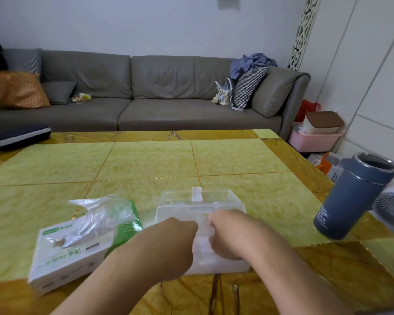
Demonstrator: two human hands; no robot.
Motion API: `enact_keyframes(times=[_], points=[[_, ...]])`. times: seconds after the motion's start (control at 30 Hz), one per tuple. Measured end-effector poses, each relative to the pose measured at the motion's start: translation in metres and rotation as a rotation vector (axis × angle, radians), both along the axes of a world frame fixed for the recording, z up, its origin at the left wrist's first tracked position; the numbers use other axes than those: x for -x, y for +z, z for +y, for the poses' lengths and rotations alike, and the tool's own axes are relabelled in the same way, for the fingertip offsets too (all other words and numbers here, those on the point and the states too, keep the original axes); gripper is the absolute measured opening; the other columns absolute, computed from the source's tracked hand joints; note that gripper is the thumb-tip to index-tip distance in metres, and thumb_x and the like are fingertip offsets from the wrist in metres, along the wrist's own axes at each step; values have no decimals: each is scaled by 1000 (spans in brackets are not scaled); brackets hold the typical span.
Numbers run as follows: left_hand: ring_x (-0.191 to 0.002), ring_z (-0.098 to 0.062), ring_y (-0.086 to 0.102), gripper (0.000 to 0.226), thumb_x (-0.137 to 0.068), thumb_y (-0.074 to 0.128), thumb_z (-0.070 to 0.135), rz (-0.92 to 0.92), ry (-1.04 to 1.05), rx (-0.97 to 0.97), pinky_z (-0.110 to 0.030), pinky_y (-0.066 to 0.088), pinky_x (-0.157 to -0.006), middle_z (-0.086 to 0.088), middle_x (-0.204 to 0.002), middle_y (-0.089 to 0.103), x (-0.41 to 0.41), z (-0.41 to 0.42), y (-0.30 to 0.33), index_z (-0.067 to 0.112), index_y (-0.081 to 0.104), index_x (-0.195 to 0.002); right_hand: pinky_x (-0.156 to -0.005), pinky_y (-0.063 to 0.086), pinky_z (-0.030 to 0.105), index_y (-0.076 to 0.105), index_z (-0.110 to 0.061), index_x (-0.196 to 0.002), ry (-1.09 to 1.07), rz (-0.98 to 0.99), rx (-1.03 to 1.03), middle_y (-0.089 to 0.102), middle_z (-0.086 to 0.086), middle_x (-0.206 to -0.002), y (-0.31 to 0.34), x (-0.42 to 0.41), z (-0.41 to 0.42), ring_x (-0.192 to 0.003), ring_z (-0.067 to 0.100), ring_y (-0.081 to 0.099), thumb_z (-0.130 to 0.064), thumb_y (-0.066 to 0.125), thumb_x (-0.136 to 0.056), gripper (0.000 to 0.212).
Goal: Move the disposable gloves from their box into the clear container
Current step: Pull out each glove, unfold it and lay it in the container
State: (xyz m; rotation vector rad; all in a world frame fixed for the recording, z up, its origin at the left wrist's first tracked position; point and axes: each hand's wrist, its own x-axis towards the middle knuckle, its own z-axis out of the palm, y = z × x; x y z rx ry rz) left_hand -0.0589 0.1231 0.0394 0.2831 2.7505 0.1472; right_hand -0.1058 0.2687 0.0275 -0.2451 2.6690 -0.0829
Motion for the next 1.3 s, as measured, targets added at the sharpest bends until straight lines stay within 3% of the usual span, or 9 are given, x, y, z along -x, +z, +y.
enact_keyframes(times=[0.13, 0.23, 0.33, 0.47, 0.6, 0.73, 0.93, 1.07, 1.3], points=[[-99, -12, 64, 45, -92, 44, 4, 446, 34, -278, -32, 57, -79, 14, -119, 60, -15, -25, -12, 31, 59, -124, -71, 56, 35, 65, -21, -94, 15, 260, 15, 61, 0, -90, 10, -16, -2, -80, 22, 65, -12, 51, -93, 17], [-81, -10, 59, 20, -96, 55, 14, 782, 144, -463, -35, 54, -67, 15, -97, 58, -21, -54, -20, 29, 58, -108, -71, 58, 37, 63, -24, -90, 12, 435, 98, 61, -4, -87, 19, -27, -16, -76, 20, 63, -8, 50, -89, 21], [-99, -10, 53, 33, -90, 70, 18, 970, 340, -512, -28, 49, -80, 13, -108, 53, -24, -95, -23, 26, 55, -118, -70, 55, 33, 60, -27, -100, 7, 562, 239, 61, -10, -93, 20, -34, -33, -81, 14, 61, -10, 51, -93, 21], [-136, -15, 33, 76, -87, 75, 35, 653, 473, -337, -41, 32, -116, 12, -147, 37, -21, -153, -21, 35, 37, -152, -76, 52, 30, 53, -28, -100, 28, 582, 416, 57, -15, -98, 13, -43, -51, -89, 9, 56, -6, 49, -94, 23], [-111, -8, 62, 5, -96, 67, 40, 545, 530, -467, -23, 46, -81, 15, -113, 70, -16, -171, -27, 36, 69, -97, -73, 53, 33, 53, -27, -94, 101, 582, 515, 54, -17, -92, -1, -39, -67, -85, 11, 57, -2, 49, -89, 26], [-96, 14, 61, 8, -95, 69, 40, 669, 418, -582, -5, 38, -75, 29, -94, 70, -21, -165, -21, 36, 71, -90, -89, 54, 27, 55, -30, -117, 151, 584, 631, 55, -19, -112, -13, -36, -79, -103, 2, 57, -9, 59, -94, 31], [-98, 12, 64, 4, -95, 72, 37, 602, 227, -694, -18, 49, -83, 31, -95, 71, -35, -150, -6, 38, 72, -91, -113, 17, 1, 28, -44, -157, 248, 466, 844, 25, -35, -157, -7, -35, -97, -144, -16, 21, -29, 78, -94, 82], [-96, 5, 66, 12, -89, 79, 35, 562, 211, -744, -23, 49, -81, 23, -94, 72, -38, -147, -6, 37, 68, -93, -97, 45, 7, 74, -29, -101, 215, 620, 969, 67, -28, -116, -7, -30, -97, -115, -11, 58, -24, 81, -91, 13], [-104, -7, 56, 58, -76, 80, 56, 245, 398, -299, -20, 47, -81, 16, -117, 56, -31, -156, -34, 34, 55, -123, -75, 54, 16, 70, -18, -89, -7, 535, 1236, 76, -7, -80, 10, -27, -76, -80, 8, 72, -13, 67, -100, 12]])
